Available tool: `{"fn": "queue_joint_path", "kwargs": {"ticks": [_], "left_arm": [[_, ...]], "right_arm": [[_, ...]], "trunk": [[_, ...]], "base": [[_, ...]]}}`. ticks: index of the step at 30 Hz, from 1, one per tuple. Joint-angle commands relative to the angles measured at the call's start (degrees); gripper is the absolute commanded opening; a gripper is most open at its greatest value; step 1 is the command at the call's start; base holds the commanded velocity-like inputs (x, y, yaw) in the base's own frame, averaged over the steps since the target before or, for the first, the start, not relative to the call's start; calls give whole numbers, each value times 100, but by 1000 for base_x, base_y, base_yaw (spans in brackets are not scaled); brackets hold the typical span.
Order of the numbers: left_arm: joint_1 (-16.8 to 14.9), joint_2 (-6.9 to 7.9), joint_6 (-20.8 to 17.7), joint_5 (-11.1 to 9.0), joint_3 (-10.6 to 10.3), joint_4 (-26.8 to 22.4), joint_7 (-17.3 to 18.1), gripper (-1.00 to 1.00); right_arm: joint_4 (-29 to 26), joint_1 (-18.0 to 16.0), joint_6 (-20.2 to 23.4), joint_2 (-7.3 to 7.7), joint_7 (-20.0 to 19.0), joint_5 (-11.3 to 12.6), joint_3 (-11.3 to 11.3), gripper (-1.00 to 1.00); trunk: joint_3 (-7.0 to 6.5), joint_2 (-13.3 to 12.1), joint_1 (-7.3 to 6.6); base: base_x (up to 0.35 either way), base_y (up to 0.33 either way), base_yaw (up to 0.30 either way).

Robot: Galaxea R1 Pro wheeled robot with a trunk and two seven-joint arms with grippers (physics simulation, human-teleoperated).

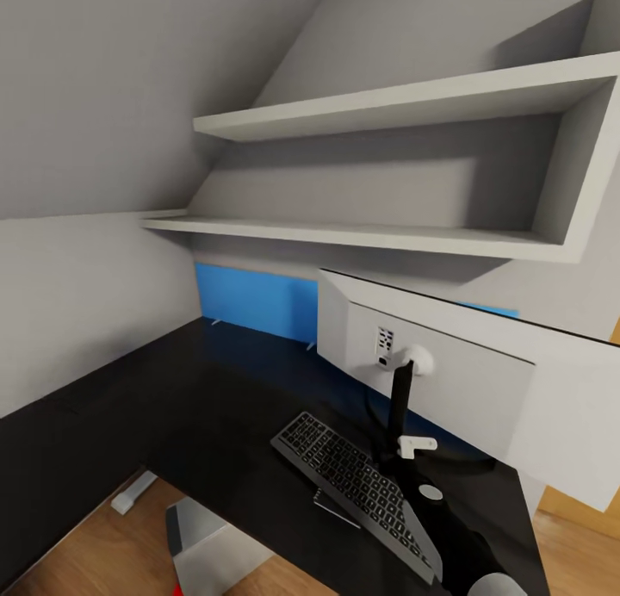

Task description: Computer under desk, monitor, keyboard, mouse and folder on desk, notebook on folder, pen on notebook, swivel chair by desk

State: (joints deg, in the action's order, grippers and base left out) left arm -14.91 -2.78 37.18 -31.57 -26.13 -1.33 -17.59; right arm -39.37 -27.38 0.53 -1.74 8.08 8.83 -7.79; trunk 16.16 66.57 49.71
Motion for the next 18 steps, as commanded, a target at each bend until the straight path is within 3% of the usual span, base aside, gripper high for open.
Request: {"fn": "queue_joint_path", "kwargs": {"ticks": [1,18], "left_arm": [[-3,-2,8,-16,-50,1,-42,100],[-3,-3,8,-16,-53,1,-43,100]], "right_arm": [[-5,-4,6,5,45,59,-32,100],[8,-2,18,-1,47,68,-29,100]], "trunk": [[26,46,23],[331,728,396]], "base": [[0,0,0],[0,0,0]]}}
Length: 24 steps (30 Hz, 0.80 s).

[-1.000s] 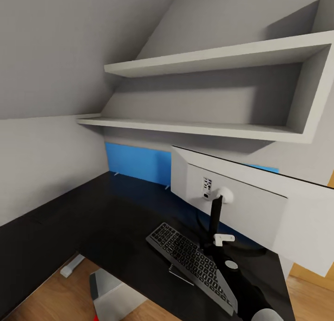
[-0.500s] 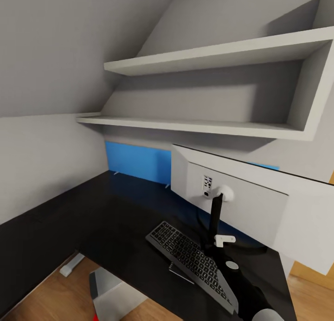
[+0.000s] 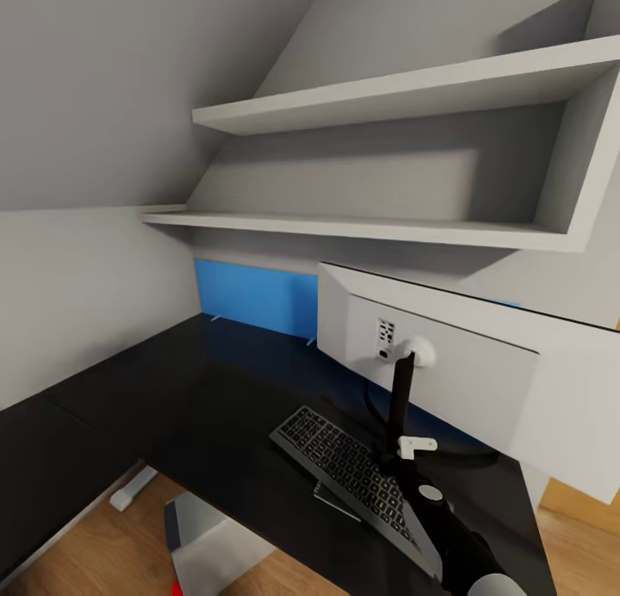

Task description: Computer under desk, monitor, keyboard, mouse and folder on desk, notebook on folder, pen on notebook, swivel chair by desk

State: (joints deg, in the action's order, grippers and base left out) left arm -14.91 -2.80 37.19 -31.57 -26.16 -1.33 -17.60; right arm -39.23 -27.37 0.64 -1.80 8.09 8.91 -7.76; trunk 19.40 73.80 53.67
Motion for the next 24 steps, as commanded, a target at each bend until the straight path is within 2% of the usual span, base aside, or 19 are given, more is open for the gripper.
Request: {"fn": "queue_joint_path", "kwargs": {"ticks": [1,4,9,15,24], "left_arm": [[-3,-1,6,-16,-51,1,-42,100],[-3,-1,2,-16,-52,1,-42,100],[-3,-1,0,-16,-53,1,-42,100],[-3,-1,-1,-15,-54,1,-40,100],[-3,-1,-1,-16,-55,1,-40,100]], "right_arm": [[-6,-4,7,5,45,68,-33,100],[-6,-5,7,5,44,129,-37,100],[-6,-5,20,1,47,210,-40,100],[-6,-5,206,-10,44,232,-50,100],[-6,-5,295,-5,44,399,-51,100]], "trunk": [[25,46,23],[79,166,89],[79,166,89],[187,407,220],[187,407,220]], "base": [[0,0,0],[0,0,0],[0,0,0],[0,0,0],[0,0,0]]}}
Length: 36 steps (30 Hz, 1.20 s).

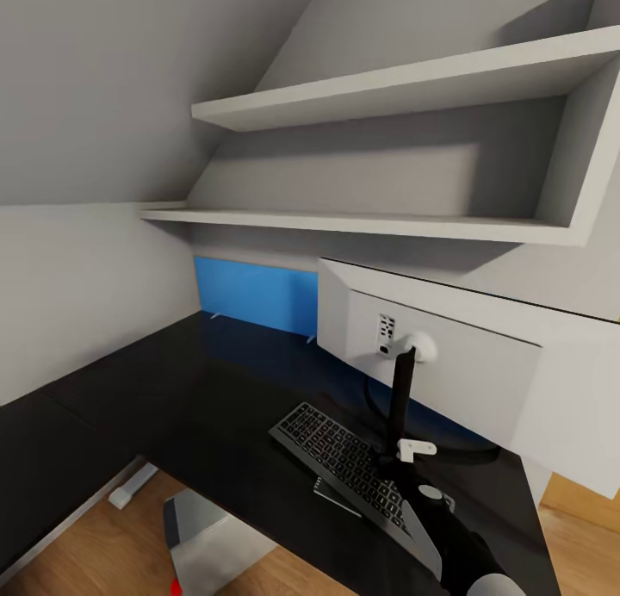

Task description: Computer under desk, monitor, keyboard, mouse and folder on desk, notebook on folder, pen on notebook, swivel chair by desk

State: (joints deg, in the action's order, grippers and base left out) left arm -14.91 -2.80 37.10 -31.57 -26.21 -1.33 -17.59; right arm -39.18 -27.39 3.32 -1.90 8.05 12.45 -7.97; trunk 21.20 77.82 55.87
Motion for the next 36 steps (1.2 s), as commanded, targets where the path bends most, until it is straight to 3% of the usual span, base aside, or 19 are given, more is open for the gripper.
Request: {"fn": "queue_joint_path", "kwargs": {"ticks": [1,13,17,31,36], "left_arm": [[-3,-1,8,-16,-50,1,-42,100],[-3,-1,0,-16,-51,1,-43,100],[-3,-1,-10,-16,-45,1,-46,100],[-3,-1,-10,-16,-36,1,-35,100],[-3,-1,-9,-16,-34,1,-19,100]], "right_arm": [[-11,-3,37,5,47,65,-33,100],[-11,-3,54,6,47,104,-35,100],[-11,-3,54,6,47,101,-33,100],[-11,-3,54,4,47,100,-42,100],[-9,-3,54,-2,59,92,-52,100]], "trunk": [[25,44,22],[240,525,285],[240,525,285],[402,886,483],[402,886,483]], "base": [[0,0,0],[0,0,0],[0,0,0],[0,0,0],[0,0,0]]}}
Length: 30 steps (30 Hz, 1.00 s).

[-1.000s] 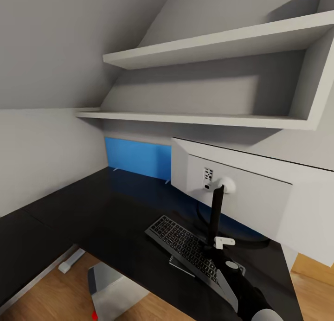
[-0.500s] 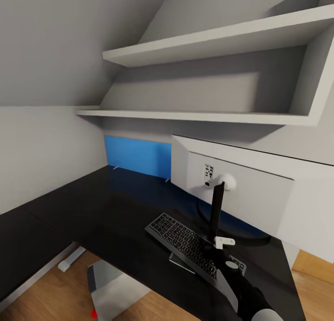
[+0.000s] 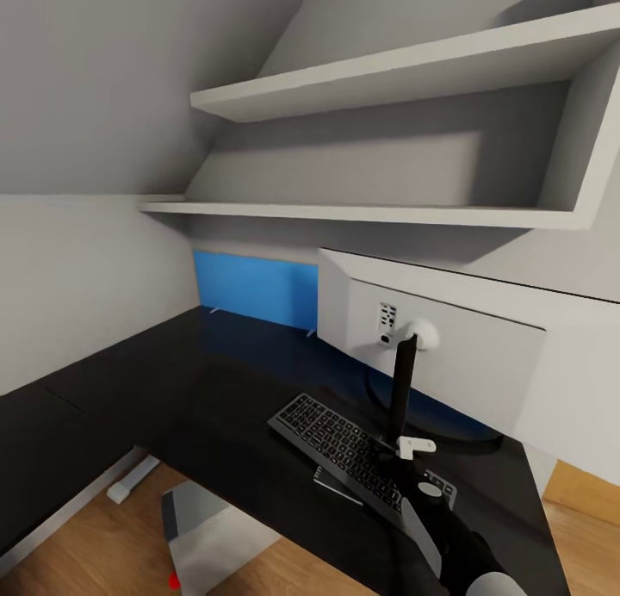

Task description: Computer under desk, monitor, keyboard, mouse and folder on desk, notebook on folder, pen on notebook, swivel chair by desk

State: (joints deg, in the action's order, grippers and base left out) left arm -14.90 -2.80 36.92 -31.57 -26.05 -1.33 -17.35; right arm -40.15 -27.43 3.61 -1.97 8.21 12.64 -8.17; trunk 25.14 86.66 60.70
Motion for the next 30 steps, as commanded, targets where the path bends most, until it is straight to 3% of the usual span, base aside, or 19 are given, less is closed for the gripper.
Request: {"fn": "queue_joint_path", "kwargs": {"ticks": [1,16,30], "left_arm": [[-4,-1,8,-16,-49,1,-41,100],[-4,21,26,-16,-45,1,-40,100],[-4,22,35,-16,-48,1,-40,100]], "right_arm": [[91,1,26,3,46,70,-37,100],[95,1,18,-2,58,64,-51,100],[95,1,17,3,67,62,-53,100]], "trunk": [[8,3,0],[44,83,44],[44,83,44]], "base": [[0,0,0],[-2,0,0],[-93,30,0]]}}
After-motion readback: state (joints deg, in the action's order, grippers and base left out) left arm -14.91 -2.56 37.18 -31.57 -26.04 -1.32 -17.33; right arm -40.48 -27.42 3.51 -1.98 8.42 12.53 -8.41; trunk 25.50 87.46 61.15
